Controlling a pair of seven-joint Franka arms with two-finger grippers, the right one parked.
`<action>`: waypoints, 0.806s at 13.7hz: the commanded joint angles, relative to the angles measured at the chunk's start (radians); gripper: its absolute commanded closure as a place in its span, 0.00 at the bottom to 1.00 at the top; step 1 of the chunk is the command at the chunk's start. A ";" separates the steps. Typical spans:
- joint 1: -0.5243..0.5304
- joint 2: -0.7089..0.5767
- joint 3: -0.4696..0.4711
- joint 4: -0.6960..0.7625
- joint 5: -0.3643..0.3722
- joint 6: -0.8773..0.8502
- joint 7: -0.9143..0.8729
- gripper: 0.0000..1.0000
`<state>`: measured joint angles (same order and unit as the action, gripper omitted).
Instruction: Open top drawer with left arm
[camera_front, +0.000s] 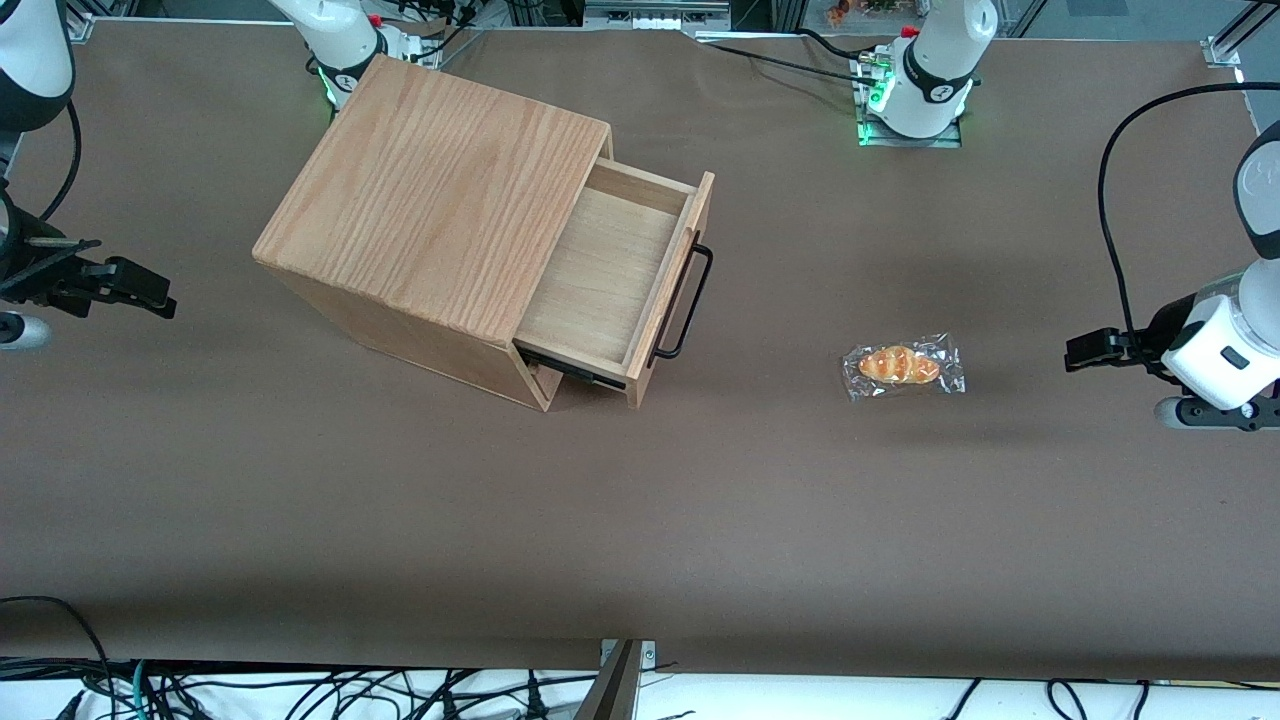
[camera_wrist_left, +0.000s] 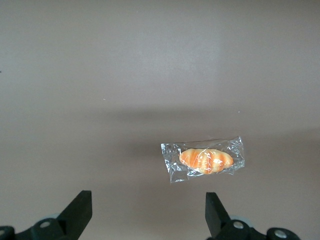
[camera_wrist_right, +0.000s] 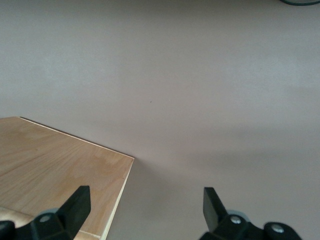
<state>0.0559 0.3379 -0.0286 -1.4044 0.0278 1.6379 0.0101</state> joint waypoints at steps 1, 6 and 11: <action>0.013 -0.014 -0.004 0.004 -0.028 -0.047 0.043 0.00; 0.028 -0.039 -0.005 -0.002 -0.060 -0.066 0.074 0.00; 0.028 -0.062 -0.007 -0.005 -0.063 -0.078 0.077 0.00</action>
<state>0.0766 0.2967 -0.0290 -1.4021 -0.0146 1.5740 0.0646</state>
